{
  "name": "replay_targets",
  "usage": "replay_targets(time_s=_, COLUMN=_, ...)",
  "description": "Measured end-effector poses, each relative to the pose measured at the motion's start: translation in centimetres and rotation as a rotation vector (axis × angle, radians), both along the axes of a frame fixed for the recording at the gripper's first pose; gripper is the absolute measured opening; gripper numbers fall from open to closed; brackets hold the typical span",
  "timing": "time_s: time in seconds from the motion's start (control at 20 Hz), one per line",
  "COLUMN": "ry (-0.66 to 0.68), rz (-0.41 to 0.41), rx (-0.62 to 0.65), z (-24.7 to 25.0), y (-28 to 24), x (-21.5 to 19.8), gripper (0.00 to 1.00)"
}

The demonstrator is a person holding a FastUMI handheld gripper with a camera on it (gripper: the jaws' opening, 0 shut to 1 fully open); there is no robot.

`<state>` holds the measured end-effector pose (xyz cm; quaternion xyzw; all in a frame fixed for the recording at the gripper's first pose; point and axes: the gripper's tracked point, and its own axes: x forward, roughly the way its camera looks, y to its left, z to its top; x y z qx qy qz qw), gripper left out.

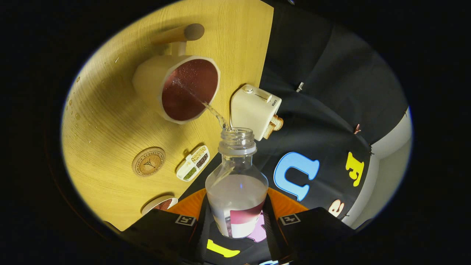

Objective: Take the bottle from table, then pour the juice into the cup, finally place the bottle on the coaster

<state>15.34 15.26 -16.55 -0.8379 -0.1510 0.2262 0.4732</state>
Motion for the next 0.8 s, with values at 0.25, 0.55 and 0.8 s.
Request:
replay_targets(time_s=0.25, ry=-0.012, rz=0.061, rx=-0.059, z=-0.3, y=1.3, x=-0.7, gripper=0.67)
replay_targets(time_s=0.55, ry=-0.037, rz=0.102, rx=-0.13, z=-0.8, y=2.1, x=-0.9, gripper=0.67)
replay_targets(time_s=0.8, ry=-0.059, rz=0.118, rx=-0.191, z=-1.3, y=1.8, x=-0.4, gripper=0.67)
